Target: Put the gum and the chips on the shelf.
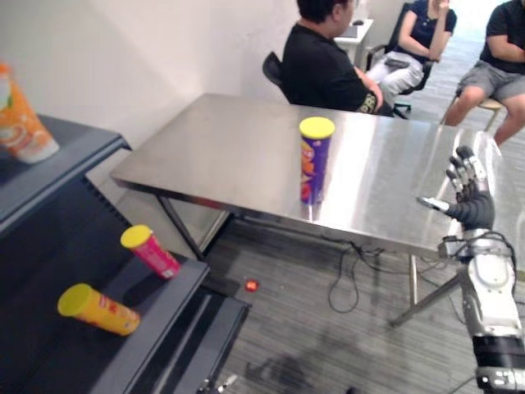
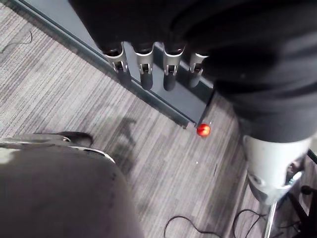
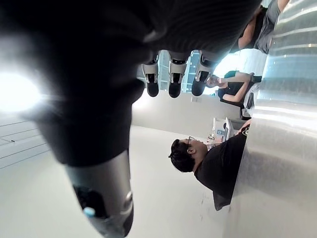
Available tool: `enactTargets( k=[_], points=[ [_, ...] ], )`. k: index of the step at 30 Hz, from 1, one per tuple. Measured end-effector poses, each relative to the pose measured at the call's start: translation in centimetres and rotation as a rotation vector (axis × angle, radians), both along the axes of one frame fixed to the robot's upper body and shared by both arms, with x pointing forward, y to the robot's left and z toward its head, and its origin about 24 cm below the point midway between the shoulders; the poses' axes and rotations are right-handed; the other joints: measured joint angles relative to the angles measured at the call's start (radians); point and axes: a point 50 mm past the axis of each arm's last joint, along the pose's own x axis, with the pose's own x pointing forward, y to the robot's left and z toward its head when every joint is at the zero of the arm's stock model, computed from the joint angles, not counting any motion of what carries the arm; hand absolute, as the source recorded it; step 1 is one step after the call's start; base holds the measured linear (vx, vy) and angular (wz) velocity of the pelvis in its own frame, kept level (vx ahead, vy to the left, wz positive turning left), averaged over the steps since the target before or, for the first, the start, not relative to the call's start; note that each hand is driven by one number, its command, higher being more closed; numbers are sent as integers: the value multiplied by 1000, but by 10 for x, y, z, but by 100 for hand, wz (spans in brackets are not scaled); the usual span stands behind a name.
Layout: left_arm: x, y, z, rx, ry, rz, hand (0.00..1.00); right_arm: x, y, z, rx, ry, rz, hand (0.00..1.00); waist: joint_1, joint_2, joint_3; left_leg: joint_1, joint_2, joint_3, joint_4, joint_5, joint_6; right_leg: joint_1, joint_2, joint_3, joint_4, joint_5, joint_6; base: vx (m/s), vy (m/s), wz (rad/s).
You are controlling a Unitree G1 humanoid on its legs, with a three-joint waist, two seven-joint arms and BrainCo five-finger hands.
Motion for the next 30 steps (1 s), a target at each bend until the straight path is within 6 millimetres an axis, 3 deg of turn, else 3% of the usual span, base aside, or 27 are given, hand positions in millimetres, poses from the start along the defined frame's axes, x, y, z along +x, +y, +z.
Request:
enactTargets(
  k=[14, 24, 30],
  points=[
    [-1, 5, 1, 30, 10, -2, 0, 43, 16, -5, 114, 77, -45, 0, 43, -13, 38, -20, -17, -58, -6, 28, 2, 8, -8, -51, 0, 0, -1, -28, -15, 13],
    [-2, 8, 1, 45, 20, 13, 0, 71, 53, 11, 144, 76, 41, 0, 59, -25, 77, -18, -24, -85, -22, 45, 3, 17, -13, -70, 0, -1, -3, -19, -6, 8],
    [-2, 9, 1, 52, 20, 19, 0, 75, 66, 12, 136, 90, 77, 0, 68, -25, 83, -17, -25, -87, -29, 47, 4, 16, -13, -72, 0, -1, -3, 0, 0, 0]
  ],
)
